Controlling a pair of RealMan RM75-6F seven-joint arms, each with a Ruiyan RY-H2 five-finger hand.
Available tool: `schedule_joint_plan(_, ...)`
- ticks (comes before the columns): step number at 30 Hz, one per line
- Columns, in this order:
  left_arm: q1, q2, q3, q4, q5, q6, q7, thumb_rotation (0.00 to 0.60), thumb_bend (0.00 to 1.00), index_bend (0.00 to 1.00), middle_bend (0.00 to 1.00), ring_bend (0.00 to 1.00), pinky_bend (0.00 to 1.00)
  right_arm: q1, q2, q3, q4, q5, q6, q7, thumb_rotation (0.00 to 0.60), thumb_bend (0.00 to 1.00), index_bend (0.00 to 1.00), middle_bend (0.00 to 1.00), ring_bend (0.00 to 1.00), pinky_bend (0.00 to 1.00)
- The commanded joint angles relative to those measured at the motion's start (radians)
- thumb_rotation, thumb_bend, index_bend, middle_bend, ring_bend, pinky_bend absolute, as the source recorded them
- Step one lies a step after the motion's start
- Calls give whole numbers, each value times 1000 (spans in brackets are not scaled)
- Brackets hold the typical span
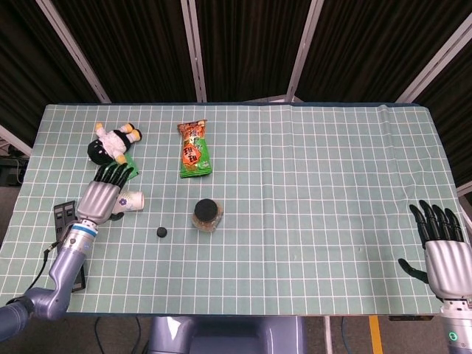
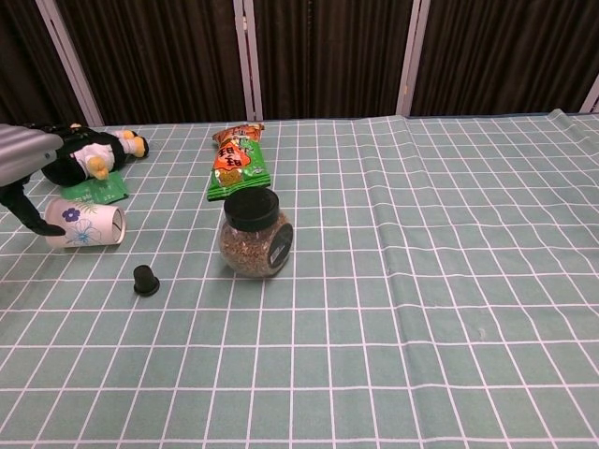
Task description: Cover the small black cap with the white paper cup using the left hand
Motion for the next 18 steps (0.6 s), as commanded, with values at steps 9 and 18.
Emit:
schedule_joint_plan(9,-69,-186,20,-45,-302,120,642,600,0,60,0,0,0,-5,7,1,10,11,3,19,600,0,0,0,0,0)
schedule_joint_plan(18,-95,-233,21,37,-314,115,621,600,0,113,44,47,58,-1,3,0,12,13,-6,14,600,0,0,0,0,0)
